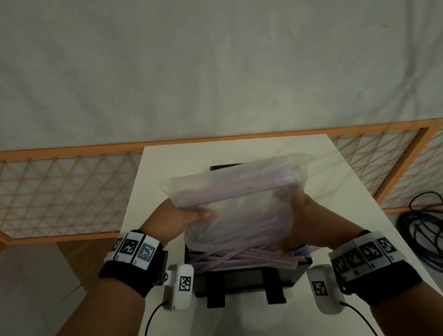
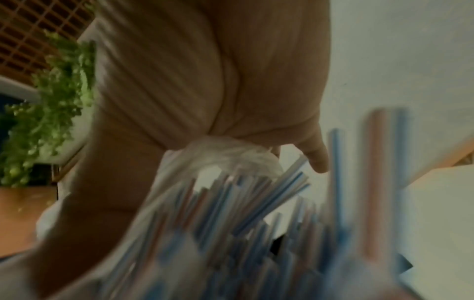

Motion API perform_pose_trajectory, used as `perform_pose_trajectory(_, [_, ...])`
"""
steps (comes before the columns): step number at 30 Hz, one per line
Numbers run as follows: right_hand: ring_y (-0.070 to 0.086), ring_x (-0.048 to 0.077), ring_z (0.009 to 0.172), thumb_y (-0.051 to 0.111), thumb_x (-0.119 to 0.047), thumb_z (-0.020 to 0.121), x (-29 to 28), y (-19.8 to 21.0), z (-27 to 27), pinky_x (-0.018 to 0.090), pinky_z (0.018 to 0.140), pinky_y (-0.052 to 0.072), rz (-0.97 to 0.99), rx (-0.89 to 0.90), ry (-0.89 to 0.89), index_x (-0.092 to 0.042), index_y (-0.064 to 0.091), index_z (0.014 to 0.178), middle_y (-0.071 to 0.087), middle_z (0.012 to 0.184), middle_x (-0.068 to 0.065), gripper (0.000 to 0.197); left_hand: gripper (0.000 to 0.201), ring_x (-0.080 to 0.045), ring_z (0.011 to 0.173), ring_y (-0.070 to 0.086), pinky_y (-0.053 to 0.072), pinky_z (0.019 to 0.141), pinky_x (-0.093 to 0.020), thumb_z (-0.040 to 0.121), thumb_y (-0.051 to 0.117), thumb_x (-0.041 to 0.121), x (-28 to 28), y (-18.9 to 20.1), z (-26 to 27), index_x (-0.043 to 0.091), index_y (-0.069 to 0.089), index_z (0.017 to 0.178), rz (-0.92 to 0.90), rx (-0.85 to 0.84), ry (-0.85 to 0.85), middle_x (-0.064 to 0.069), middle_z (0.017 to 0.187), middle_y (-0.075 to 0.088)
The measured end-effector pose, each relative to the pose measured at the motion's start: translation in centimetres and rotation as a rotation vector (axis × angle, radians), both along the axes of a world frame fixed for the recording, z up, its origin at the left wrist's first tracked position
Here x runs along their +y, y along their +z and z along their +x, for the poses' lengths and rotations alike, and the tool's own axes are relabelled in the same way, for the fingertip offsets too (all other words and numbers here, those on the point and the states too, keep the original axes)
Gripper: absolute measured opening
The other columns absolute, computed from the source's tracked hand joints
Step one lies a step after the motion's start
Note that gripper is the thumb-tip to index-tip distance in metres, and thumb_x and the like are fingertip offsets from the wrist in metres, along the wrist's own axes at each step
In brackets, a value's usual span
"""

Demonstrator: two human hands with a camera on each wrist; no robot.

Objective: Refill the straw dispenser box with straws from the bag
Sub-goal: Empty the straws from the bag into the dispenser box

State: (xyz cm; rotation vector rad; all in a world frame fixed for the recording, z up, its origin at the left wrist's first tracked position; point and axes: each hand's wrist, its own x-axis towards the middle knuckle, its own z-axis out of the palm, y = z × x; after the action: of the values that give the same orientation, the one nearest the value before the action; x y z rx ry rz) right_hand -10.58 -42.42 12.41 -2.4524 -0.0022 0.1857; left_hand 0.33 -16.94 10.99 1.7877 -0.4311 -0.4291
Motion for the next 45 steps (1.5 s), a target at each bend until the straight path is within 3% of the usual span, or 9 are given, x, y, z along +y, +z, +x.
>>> perform_pose_trajectory(4, [0.061,0.027,0.098,0.075,-0.052,0.048,-0.5,-1.9,0.4,0.044,0.080,0.055,-0.103,-0.054,-0.150,-0.019,0.033,0.129,0.059,0.110,0.006,0.097,0.035,0.002,0.088,0.068,0.051,0.069,-0.010,0.077,0.071,-0.001,0.0,0.0,0.1,0.015,0.066,0.107,-0.050,0.060,-0.049,0.010,0.092,0.074])
perform_pose_trajectory(11, [0.064,0.033,0.096,0.080,-0.028,0.061,-1.4,-1.7,1.5,0.046,0.080,0.054,-0.221,-0.119,-0.234,-0.027,0.016,0.138,0.065,0.107,0.011,0.100,0.032,-0.001,0.091,0.066,0.051,0.087,-0.024,0.077,0.073,0.003,-0.8,-0.1,-0.1,0.022,0.066,0.102,-0.031,0.040,-0.072,0.002,0.103,0.070])
perform_pose_trajectory(16, [0.059,0.007,0.084,0.087,-0.015,0.060,-2.1,0.7,1.0,0.013,0.071,0.051,0.047,-0.051,-0.138,-0.020,0.043,0.126,0.058,0.096,-0.006,0.080,0.028,-0.014,0.098,0.067,0.050,0.093,-0.039,0.070,0.080,0.028,-0.2,0.1,0.1,0.027,0.070,0.097,-0.031,-0.022,0.006,0.002,0.101,0.073])
perform_pose_trajectory(19, [0.059,0.011,0.102,0.080,-0.043,0.063,-2.4,2.4,0.5,0.024,0.088,0.046,0.227,-0.145,-0.172,-0.029,0.050,0.118,0.061,0.110,-0.008,0.064,0.063,-0.024,0.105,0.064,0.050,0.089,-0.040,0.061,0.084,0.040,-0.3,1.2,0.1,0.015,0.062,0.113,-0.226,0.039,0.001,-0.010,0.110,0.068])
perform_pose_trajectory(22, [0.061,0.016,0.092,0.068,-0.038,0.080,-2.5,3.8,0.9,0.034,0.084,0.046,0.224,-0.284,-0.277,-0.018,0.059,0.101,0.066,0.098,0.000,0.031,0.094,-0.034,0.119,0.055,0.046,0.100,-0.050,0.048,0.087,0.051,-0.6,2.0,0.2,0.017,0.050,0.128,-0.457,0.069,0.038,-0.020,0.127,0.057])
perform_pose_trajectory(28, [0.063,0.021,0.091,0.076,-0.028,0.075,-2.9,4.8,1.7,0.042,0.081,0.049,0.388,-0.370,-0.302,-0.011,0.054,0.105,0.064,0.094,0.004,0.041,0.056,-0.009,0.088,0.067,0.051,0.072,-0.019,0.053,0.079,0.061,-0.7,3.1,0.9,0.034,0.066,0.100,-0.520,-0.010,0.089,0.007,0.093,0.073])
perform_pose_trajectory(31, [0.065,0.015,0.101,0.079,-0.042,0.065,-2.8,4.6,1.9,0.032,0.086,0.053,0.696,-0.338,-0.264,-0.012,0.044,0.127,0.067,0.109,0.005,0.077,0.027,-0.014,0.088,0.067,0.049,0.080,-0.029,0.070,0.073,0.047,-1.1,3.2,0.8,0.023,0.073,0.082,-0.454,-0.062,0.151,0.003,0.088,0.076])
perform_pose_trajectory(36, [0.060,0.006,0.070,0.057,-0.017,0.092,-2.7,5.2,2.5,0.022,0.067,0.046,0.689,-0.516,-0.356,-0.011,0.062,0.093,0.067,0.074,-0.009,0.008,0.013,-0.007,0.074,0.068,0.049,0.068,-0.017,0.084,0.060,0.020,-1.2,3.5,0.5,0.017,0.071,0.079,-0.442,-0.136,0.179,0.004,0.075,0.076])
perform_pose_trajectory(45, [0.059,0.013,0.072,0.071,-0.028,0.079,-3.6,5.7,2.4,0.028,0.070,0.046,0.749,-0.560,-0.374,-0.023,0.067,0.071,0.069,0.071,-0.008,0.010,0.014,-0.004,0.069,0.069,0.054,0.065,-0.015,0.075,0.067,-0.004,0.1,4.2,1.7,0.008,0.064,0.082,-0.442,-0.101,0.210,0.006,0.068,0.073])
